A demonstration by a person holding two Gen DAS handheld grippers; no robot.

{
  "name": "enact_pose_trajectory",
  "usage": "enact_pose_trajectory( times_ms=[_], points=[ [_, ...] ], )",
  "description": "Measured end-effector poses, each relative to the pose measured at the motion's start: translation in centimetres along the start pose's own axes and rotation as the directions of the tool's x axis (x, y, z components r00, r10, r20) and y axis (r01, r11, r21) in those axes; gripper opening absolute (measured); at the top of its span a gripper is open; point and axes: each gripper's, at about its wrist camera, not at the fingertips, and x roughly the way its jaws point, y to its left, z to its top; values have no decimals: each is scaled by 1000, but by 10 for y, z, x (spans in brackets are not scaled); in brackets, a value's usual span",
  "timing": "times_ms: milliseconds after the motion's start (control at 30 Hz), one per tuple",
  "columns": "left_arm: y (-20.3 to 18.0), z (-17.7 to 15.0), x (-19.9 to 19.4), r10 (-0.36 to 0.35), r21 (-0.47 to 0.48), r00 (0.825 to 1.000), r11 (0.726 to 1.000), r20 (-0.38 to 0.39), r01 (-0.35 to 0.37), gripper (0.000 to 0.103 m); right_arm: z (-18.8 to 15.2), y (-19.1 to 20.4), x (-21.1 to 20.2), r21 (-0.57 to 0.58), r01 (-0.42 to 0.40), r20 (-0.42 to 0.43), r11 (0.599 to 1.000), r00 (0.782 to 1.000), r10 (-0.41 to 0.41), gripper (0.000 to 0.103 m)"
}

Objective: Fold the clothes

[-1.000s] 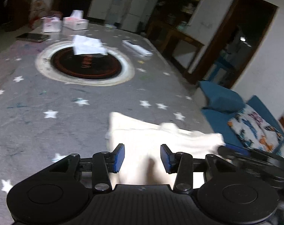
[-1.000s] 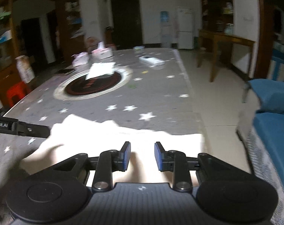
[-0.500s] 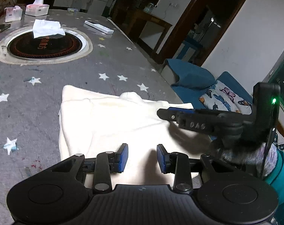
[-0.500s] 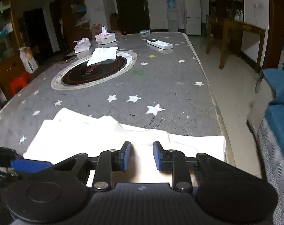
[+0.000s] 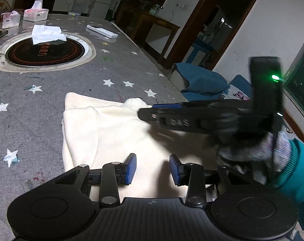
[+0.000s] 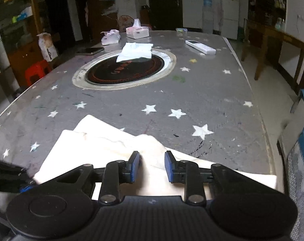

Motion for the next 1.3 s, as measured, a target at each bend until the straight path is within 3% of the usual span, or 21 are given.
enact_pose_trajectory(
  times_ms=[133, 367, 567, 667, 833, 933, 1100, 1300],
  points=[
    [-1, 0, 0, -3, 2, 1000, 1000, -2, 3, 44, 4, -3, 9, 17, 12, 0, 1000, 1000, -12, 26],
    [-4, -2, -10, 12, 19, 1000, 1000, 7, -12, 50, -4, -3, -24, 7, 5, 22, 1000, 1000, -5, 27],
    [-4, -7, -15, 27, 7, 1000, 1000, 1, -27, 53, -17, -10, -10, 35, 36, -18, 999, 999, -36, 29],
    [-6, -6, -21, 38, 17, 999, 999, 10, -38, 58, -14, -11, -14, 52, 41, 4, 998, 999, -41, 31],
    [-1, -8, -31, 66, 1, 997, 998, 35, -66, 65, -16, -7, -34, 41, 57, 29, 998, 998, -59, 43],
    [0, -10, -36, 90, -1, 995, 996, 49, -90, 70, -22, -5, -46, 51, 73, 42, 996, 996, -75, 57],
    [-2, -16, -46, 147, 10, 986, 989, 77, -148, 92, -33, 4, -63, 53, 107, 61, 993, 992, -110, 79],
    [3, -23, -62, 200, -19, 975, 980, 101, -200, 100, -48, 18, -82, 62, 131, 96, 989, 986, -137, 94]
  ],
)
